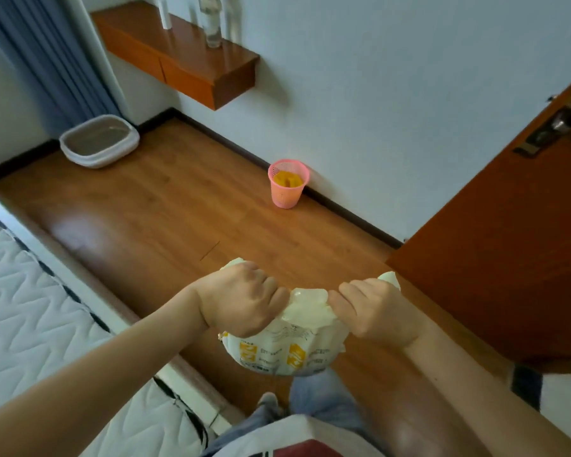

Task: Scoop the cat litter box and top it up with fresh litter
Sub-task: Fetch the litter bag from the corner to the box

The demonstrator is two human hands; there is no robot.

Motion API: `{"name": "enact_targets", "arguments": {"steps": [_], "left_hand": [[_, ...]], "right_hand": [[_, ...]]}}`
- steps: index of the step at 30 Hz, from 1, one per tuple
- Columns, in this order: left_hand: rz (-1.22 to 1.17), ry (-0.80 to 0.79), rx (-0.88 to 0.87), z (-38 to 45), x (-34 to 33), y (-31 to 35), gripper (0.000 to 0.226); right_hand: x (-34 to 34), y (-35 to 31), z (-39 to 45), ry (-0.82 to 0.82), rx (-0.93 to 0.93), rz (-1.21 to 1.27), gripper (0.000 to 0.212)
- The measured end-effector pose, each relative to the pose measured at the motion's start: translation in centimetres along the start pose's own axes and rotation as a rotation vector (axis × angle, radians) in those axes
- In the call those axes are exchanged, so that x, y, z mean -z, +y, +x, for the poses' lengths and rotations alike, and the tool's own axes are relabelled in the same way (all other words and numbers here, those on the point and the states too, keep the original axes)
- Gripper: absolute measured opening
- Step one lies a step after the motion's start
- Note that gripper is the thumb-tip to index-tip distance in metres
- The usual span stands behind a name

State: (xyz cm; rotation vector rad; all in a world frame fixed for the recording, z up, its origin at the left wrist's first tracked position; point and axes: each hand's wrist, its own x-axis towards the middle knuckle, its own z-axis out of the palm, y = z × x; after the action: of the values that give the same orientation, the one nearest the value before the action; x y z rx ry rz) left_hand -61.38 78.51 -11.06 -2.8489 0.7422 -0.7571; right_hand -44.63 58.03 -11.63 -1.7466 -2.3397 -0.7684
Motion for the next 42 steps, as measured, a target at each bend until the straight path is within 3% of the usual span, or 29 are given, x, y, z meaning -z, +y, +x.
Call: {"name": "enact_targets", "arguments": {"steps": [7, 18, 29, 39, 42], "left_hand": [[0.085, -0.071, 0.146, 2.1, -4.3, -9.4, 0.027], [0.092, -0.251, 0.484, 0.3, -7.7, -21.9, 0.022], [0.175, -0.315, 0.598, -10.0, -8.6, -37.5, 0.023], [0.253, -0.346, 0.688, -21.1, -5.7, -52.7, 0.041], [0.299, -0.371, 0.732, -24.3, -5.4, -57.1, 0.034]], "right_hand": [[-7.5, 12.9, 5.5, 0.017, 0.251, 0.137, 0.014], [-18.9, 26.5, 18.8, 0.059, 0.584, 0.228, 0.004], [-31.2, 30.9, 37.1, 0.038, 0.780, 0.246, 0.013], [-40.2, 32.5, 56.4, 0.065, 0.898, 0.290, 0.011], [-43.4, 33.7, 62.3, 0.059, 0.936, 0.300, 0.018]]}}
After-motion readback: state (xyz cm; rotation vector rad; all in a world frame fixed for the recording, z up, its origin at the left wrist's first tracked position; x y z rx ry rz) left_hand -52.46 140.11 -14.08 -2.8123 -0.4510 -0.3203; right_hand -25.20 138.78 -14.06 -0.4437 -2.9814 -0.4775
